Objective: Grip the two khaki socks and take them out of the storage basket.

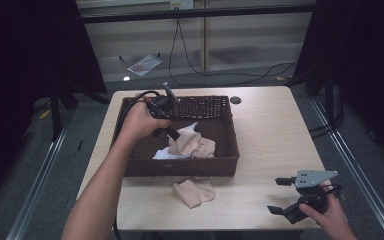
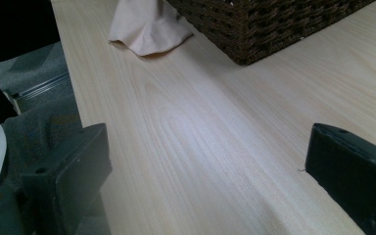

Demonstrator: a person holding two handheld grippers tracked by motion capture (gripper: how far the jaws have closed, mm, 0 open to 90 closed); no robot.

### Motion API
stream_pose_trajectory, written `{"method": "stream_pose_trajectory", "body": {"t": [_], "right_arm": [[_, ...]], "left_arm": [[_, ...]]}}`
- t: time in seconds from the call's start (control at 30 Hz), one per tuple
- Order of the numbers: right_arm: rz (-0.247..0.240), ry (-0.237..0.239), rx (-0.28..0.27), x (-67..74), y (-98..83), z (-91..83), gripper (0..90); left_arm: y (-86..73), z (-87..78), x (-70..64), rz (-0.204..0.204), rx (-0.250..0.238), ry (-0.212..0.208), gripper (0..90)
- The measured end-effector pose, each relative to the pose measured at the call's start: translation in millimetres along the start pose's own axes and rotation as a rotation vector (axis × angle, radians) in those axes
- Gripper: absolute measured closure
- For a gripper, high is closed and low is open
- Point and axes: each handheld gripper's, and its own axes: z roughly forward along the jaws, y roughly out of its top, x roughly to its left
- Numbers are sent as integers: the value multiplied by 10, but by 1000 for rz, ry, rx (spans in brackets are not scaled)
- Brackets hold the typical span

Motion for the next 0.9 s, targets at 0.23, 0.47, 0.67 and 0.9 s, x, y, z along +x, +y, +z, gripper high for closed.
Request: {"method": "stream_pose_trajectory", "body": {"t": [0.23, 0.47, 0.67, 0.9], "right_arm": [[2, 0, 0, 2, -1, 2, 29], [1, -3, 2, 4, -1, 8, 29], [3, 0, 0, 3, -1, 9, 29], [2, 4, 2, 6, -1, 13, 29]], "left_arm": [[-3, -306, -118, 18, -5, 3, 891], [2, -525, -267, 35, -19, -22, 890], [12, -650, -397, 72, -28, -42, 890], [25, -710, -492, 117, -36, -71, 889]]}}
